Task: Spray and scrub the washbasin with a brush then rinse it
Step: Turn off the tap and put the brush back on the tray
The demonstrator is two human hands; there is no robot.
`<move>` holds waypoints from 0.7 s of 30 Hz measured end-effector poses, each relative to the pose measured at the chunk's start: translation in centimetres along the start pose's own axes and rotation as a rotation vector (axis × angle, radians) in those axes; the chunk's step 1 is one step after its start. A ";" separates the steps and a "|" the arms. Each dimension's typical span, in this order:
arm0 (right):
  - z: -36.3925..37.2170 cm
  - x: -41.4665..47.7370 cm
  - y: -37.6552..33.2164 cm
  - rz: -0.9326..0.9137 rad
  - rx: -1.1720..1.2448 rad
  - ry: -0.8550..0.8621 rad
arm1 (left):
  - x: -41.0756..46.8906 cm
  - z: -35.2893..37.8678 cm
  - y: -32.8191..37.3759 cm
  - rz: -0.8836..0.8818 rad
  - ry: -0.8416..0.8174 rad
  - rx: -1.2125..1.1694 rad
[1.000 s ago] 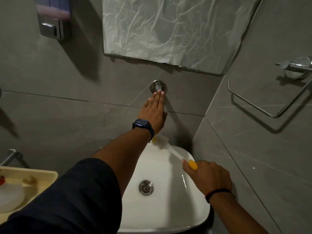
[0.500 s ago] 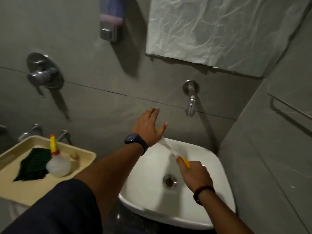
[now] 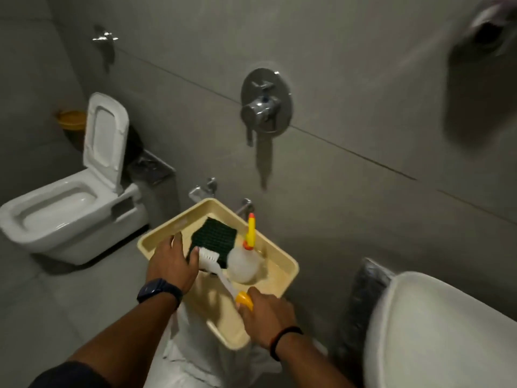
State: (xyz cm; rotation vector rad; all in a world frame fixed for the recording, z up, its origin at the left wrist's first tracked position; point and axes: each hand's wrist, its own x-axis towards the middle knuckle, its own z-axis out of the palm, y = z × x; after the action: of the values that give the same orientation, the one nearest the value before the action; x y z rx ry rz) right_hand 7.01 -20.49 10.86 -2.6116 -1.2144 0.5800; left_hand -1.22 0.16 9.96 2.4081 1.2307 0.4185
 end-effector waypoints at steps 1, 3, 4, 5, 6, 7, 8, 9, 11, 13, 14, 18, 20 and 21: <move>1.4 2.0 -0.9 -0.022 -0.034 -0.040 | 1.2 0.6 -1.9 -0.013 -0.013 0.022; 4.1 5.9 -2.2 -0.060 -0.087 -0.083 | 3.6 2.1 -5.1 -0.028 -0.037 0.060; 5.1 7.2 -2.5 -0.070 -0.103 -0.088 | 4.3 2.9 -6.0 -0.023 -0.052 0.083; 6.2 8.7 -2.8 -0.073 -0.112 -0.095 | 5.2 3.7 -7.0 -0.016 -0.070 0.113; 7.4 10.0 -3.0 -0.080 -0.124 -0.096 | 5.9 4.7 -7.7 -0.007 -0.086 0.145; 8.3 11.1 -3.1 -0.085 -0.146 -0.103 | 6.4 5.5 -8.4 -0.003 -0.102 0.166; 9.3 12.1 -3.1 -0.101 -0.173 -0.099 | 6.9 6.4 -9.1 0.003 -0.111 0.182; 10.0 12.9 -3.0 -0.103 -0.199 -0.096 | 7.1 7.0 -9.5 0.006 -0.121 0.188; 11.4 14.2 -3.0 -0.115 -0.216 -0.074 | 7.3 8.3 -10.6 0.004 -0.143 0.192; 12.6 14.8 -2.9 -0.118 -0.219 -0.053 | 7.2 9.1 -11.4 -0.003 -0.151 0.190; 13.0 15.0 -2.7 -0.125 -0.228 -0.046 | 7.2 9.3 -11.5 0.000 -0.139 0.187; 13.6 15.1 -2.7 -0.114 -0.250 -0.067 | 7.3 9.3 -11.4 0.020 -0.154 0.206; 12.8 14.7 -2.9 -0.090 -0.236 -0.101 | 7.4 8.9 -11.0 0.046 -0.161 0.223; 12.0 14.4 -3.1 -0.089 -0.226 -0.108 | 7.5 8.6 -10.4 0.061 -0.156 0.222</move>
State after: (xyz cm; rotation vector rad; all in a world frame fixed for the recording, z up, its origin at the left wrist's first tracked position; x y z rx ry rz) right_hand 8.13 -7.22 -2.76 -2.7210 -1.5016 0.6059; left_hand -0.52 10.00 -1.89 2.6126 1.1912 0.1127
